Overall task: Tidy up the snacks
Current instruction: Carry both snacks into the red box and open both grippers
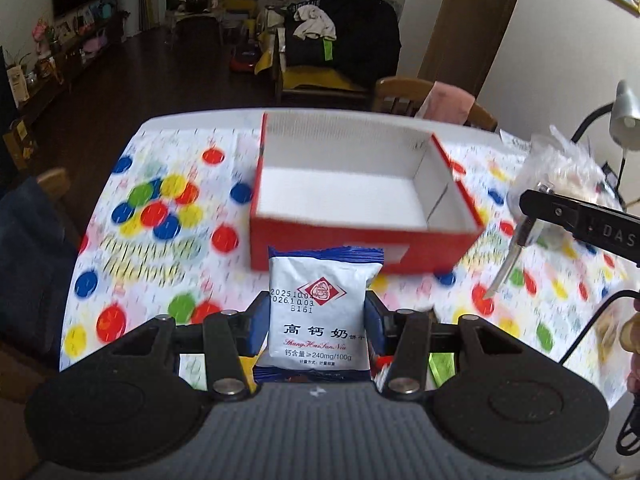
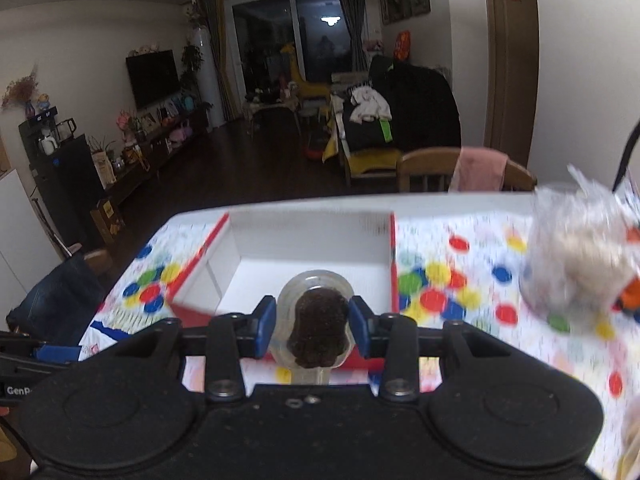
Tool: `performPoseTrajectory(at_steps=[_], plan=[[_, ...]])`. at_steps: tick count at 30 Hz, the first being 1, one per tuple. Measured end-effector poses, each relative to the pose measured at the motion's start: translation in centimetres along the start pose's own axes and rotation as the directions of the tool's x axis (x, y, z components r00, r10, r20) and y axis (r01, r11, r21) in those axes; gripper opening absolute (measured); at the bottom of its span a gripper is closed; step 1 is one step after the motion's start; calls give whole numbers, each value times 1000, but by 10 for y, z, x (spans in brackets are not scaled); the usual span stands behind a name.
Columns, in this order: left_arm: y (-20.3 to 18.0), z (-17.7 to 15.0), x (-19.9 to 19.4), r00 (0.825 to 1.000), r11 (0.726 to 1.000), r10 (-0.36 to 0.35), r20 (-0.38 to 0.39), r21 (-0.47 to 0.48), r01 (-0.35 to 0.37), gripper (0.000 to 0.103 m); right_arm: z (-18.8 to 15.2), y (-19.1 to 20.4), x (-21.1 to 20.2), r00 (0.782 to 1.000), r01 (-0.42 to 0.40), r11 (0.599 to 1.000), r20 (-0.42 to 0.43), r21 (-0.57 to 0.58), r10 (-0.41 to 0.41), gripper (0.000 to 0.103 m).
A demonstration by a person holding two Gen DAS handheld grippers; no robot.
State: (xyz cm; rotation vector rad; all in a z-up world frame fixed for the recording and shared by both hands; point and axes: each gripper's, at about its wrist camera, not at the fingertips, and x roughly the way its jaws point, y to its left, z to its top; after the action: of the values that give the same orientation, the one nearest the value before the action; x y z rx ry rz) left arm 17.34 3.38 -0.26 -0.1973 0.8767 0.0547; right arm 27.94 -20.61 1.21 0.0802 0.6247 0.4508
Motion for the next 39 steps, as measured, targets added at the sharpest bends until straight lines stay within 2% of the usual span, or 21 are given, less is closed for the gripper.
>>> performPoseTrajectory(at_steps=[4, 8, 15, 20, 25, 29, 36, 39], plan=[[-7, 33, 14, 1000, 1000, 7, 18, -2, -7, 48, 30, -13, 21, 999, -3, 1000, 32, -2, 3, 38], [-11, 62, 41, 1000, 999, 31, 3, -17, -31, 48, 53, -27, 52, 1000, -12, 1000, 26, 4, 12, 38], [-18, 102, 102, 996, 997, 80, -49, -11, -80, 48, 78, -41, 125, 997, -45, 999, -60, -16, 44, 38], [-20, 121, 146, 990, 993, 116, -83, 27, -114, 48, 76, -41, 170, 989, -68, 995, -133, -68, 59, 38], [-22, 128, 186, 978, 987, 157, -139, 54, -151, 48, 70, -39, 210, 969, -97, 992, -233, -79, 76, 38], [-19, 128, 212, 961, 984, 176, -214, 67, -165, 48, 64, -40, 235, 946, -126, 988, -311, -93, 91, 38], [-18, 127, 237, 934, 980, 196, -298, 99, -174, 48, 59, -27, 263, 904, -163, 977, -418, -141, 90, 38], [-20, 127, 248, 917, 974, 218, -335, 133, -183, 48, 57, -21, 271, 892, -165, 972, -445, -167, 75, 38]])
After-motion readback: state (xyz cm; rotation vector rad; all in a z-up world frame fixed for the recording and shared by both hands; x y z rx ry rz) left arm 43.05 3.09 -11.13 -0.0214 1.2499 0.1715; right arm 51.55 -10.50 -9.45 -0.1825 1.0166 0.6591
